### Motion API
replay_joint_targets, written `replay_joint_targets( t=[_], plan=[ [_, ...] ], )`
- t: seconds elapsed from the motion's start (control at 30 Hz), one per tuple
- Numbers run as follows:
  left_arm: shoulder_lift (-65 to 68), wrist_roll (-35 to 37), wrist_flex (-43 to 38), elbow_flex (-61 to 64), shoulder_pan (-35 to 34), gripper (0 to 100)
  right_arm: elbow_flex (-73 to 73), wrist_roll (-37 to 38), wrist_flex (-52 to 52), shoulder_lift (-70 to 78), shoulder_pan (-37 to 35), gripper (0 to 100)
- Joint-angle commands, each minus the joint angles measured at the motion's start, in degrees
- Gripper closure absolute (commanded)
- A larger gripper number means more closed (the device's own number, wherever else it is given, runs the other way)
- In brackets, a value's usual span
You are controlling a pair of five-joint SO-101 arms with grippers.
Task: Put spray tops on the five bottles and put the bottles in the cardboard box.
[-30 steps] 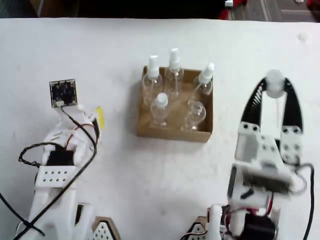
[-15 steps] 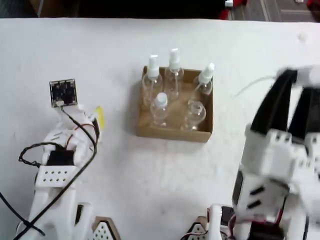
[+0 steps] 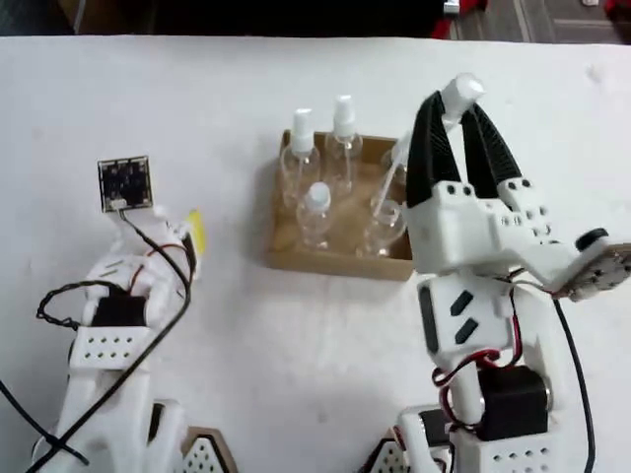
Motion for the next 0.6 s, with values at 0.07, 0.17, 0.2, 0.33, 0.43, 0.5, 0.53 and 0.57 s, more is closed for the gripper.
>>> replay_joint_targets(
  t=[0.07, 0.17, 0.2, 0.33, 0.43, 0.5, 0.53, 0.57],
  plan=[
    [-0.92, -0.62, -0.97, -0.62, 0.75, 85, -2.29, 2.64, -0.22, 5.32, -0.04, 98.1],
    [-0.92, -0.62, -0.97, -0.53, 0.48, 85, -2.29, 2.64, -0.22, 8.75, 1.27, 98.1],
    [-0.92, -0.62, -0.97, -0.53, 0.48, 85, -2.29, 2.64, -0.22, 9.54, 1.80, 98.1],
    [-0.92, -0.62, -1.05, -0.53, 0.75, 85, -2.55, 2.20, -0.57, 10.68, 2.15, 98.1],
    [-0.92, -0.62, -1.14, -0.53, 0.57, 85, -2.64, 2.20, -4.00, 10.51, 1.89, 98.1],
    [-0.92, -0.62, -1.05, -0.70, 0.31, 85, -2.55, 2.55, -6.90, 10.42, 1.89, 98.1],
    [-0.92, -0.62, -1.05, -0.70, 0.31, 85, -2.46, 2.64, -7.60, 10.51, 1.89, 98.1],
    [-0.92, -0.62, -0.97, -0.70, 0.31, 85, -2.29, 2.64, -7.78, 10.59, 1.89, 98.1]
  ],
)
